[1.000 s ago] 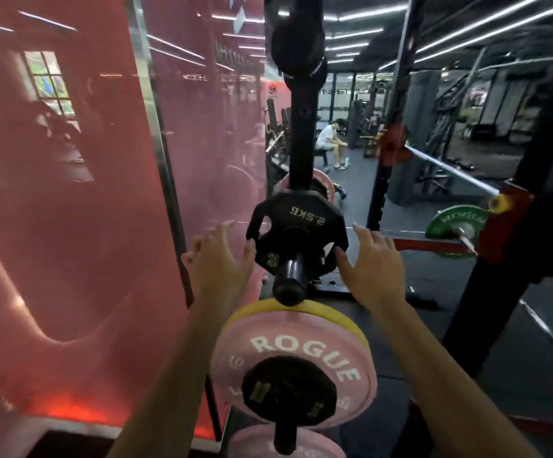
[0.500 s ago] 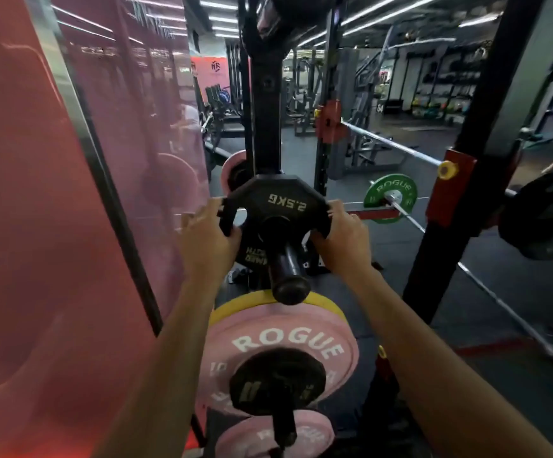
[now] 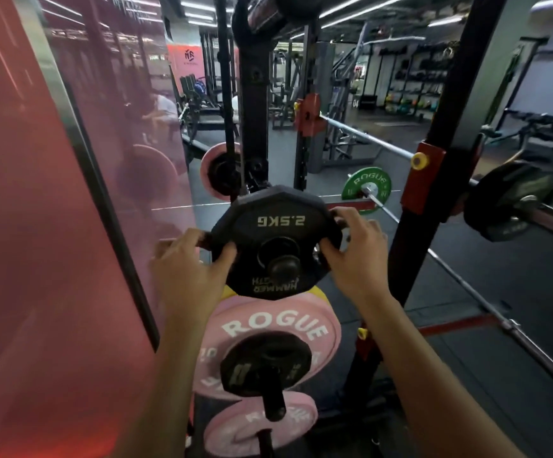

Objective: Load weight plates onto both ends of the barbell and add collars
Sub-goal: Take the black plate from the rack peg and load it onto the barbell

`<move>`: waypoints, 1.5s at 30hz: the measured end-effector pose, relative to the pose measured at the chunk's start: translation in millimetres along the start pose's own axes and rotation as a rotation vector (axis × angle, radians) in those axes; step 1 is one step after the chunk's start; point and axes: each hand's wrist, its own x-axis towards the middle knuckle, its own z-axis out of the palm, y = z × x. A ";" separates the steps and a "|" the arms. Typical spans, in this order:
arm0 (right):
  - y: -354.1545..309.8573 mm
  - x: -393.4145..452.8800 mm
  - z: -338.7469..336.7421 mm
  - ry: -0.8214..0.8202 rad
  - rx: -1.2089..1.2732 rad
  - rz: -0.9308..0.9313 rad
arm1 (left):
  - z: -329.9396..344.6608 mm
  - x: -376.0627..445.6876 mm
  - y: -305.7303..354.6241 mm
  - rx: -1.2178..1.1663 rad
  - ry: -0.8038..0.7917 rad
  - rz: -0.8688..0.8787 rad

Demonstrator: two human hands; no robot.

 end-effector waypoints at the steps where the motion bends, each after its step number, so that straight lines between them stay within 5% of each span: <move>1: -1.7 -6.3 -8.7 0.010 -0.032 -0.013 | -6.4 -6.0 3.5 0.007 0.019 0.006; 7: -5.6 -70.0 -68.1 0.057 -0.062 -0.069 | -49.4 -61.0 32.8 0.037 0.106 0.062; 19: 32.6 -200.9 -287.3 0.160 -0.240 0.120 | -72.6 -212.7 176.0 -0.151 -0.085 0.171; 30: 112.4 -274.0 -446.9 0.438 -0.435 0.383 | 6.7 -305.7 331.0 -0.403 -0.414 0.320; 45: 269.1 -223.0 -512.6 0.408 -0.501 0.449 | 177.7 -340.9 432.7 -0.570 -0.569 0.210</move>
